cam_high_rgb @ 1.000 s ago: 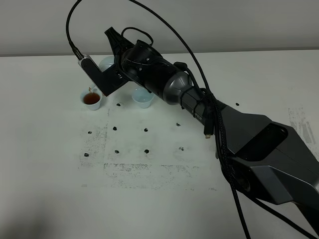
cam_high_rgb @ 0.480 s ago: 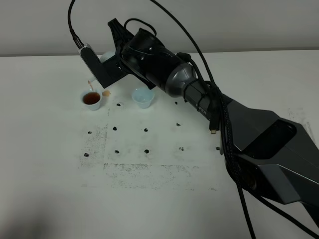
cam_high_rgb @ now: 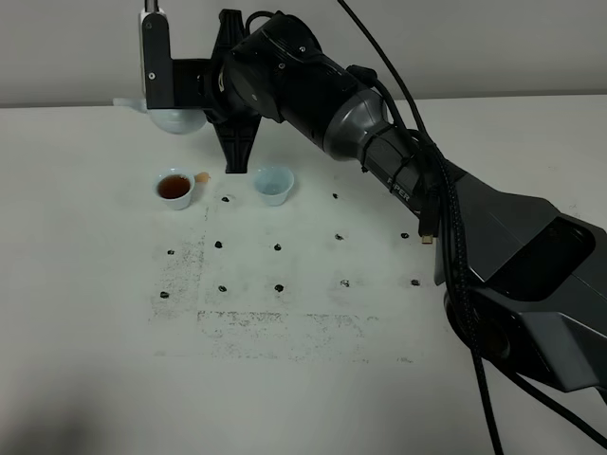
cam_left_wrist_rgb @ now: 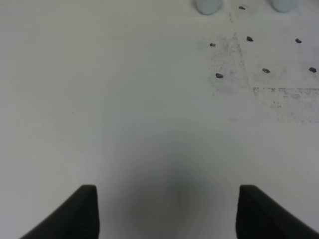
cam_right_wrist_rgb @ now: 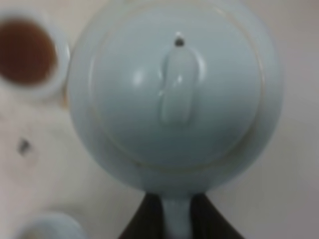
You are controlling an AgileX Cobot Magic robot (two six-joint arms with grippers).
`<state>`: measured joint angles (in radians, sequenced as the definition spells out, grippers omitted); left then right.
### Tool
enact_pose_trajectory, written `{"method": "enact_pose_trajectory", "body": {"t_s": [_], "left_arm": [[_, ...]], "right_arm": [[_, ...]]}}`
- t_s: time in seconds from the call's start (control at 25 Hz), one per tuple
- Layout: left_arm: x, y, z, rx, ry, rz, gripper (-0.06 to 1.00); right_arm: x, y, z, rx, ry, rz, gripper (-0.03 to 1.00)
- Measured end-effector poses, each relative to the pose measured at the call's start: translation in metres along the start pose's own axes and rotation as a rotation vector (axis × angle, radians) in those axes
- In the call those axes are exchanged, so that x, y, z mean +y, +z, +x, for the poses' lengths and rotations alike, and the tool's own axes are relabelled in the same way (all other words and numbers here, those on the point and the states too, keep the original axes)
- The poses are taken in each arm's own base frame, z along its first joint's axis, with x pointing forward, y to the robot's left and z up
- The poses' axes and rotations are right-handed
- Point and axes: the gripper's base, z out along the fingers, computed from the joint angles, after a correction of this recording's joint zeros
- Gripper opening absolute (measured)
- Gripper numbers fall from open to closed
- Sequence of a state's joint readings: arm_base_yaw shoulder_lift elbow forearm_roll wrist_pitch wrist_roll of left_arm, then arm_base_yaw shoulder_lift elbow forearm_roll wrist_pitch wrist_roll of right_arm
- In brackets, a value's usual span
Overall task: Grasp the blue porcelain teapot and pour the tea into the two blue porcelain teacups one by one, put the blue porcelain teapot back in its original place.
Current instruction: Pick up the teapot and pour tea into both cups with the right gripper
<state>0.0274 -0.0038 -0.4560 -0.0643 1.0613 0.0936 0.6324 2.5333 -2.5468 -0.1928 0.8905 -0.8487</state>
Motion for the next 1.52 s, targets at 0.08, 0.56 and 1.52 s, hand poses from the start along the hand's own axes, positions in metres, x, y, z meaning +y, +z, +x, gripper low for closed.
{"method": "enact_pose_trajectory", "body": {"t_s": [0.08, 0.56, 1.52], "left_arm": [[0.000, 0.000, 0.000, 0.000, 0.000, 0.000, 0.60], [0.000, 0.000, 0.000, 0.000, 0.001, 0.000, 0.60], [0.000, 0.000, 0.000, 0.000, 0.000, 0.000, 0.60]], "right_arm": [[0.000, 0.000, 0.001, -0.007, 0.123, -0.018, 0.08], [-0.015, 0.006, 0.027, -0.005, 0.603, -0.029, 0.08], [0.034, 0.076, 0.041, 0.005, 0.670, -0.137, 0.08]]}}
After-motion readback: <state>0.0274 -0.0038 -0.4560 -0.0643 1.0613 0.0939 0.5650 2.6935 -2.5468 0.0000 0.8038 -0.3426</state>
